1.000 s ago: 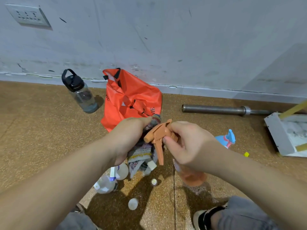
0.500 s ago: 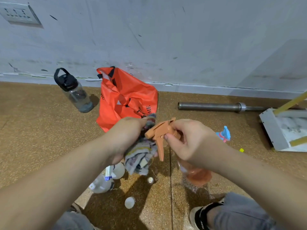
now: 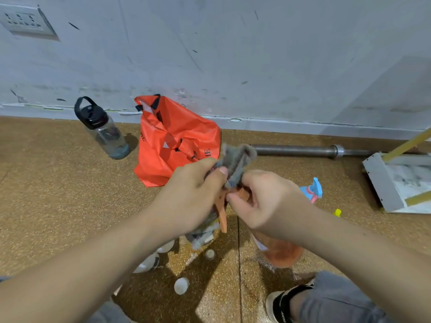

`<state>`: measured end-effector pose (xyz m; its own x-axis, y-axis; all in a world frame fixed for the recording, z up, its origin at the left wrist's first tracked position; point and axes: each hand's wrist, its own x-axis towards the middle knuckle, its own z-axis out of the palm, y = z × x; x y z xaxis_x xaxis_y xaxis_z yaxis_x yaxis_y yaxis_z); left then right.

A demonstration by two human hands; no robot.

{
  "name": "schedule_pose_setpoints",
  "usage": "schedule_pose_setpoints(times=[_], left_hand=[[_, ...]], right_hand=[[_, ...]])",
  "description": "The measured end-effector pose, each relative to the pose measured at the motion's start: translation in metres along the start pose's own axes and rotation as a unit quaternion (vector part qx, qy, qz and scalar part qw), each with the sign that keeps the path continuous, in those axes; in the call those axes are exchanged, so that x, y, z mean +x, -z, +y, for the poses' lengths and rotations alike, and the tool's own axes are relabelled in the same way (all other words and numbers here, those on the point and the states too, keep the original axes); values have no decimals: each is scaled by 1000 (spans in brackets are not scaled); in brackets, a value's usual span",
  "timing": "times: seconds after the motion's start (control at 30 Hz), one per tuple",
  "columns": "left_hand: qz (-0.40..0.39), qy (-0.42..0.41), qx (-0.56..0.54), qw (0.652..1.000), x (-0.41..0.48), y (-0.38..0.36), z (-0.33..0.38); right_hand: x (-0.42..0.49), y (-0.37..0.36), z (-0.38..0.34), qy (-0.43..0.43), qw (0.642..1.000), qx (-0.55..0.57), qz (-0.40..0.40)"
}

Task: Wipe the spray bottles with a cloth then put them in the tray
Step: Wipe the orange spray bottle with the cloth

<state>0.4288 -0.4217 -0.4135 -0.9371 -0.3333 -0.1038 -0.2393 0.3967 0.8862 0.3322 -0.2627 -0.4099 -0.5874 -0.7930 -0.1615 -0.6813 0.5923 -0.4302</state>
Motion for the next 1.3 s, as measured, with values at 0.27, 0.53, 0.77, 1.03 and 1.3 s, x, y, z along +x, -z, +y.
schedule_pose_setpoints(times=[0.27,0.53,0.77,1.03,1.3], left_hand=[[60,262,-127,955,21,18,0],[3,-148,162,976,-8,3,-16],[110,176,-297,932,4,0,1],[68,61,-156,983,-23,-15,18],[72,-7,-35,997,-21,-21,3]], right_hand=[[5,1,5,-37,998,55,0],[7,0,5,-63,997,34,6],[13,4,13,-92,993,76,9],[18,-8,12,-164,959,216,89],[23,-7,3,-148,950,257,96]])
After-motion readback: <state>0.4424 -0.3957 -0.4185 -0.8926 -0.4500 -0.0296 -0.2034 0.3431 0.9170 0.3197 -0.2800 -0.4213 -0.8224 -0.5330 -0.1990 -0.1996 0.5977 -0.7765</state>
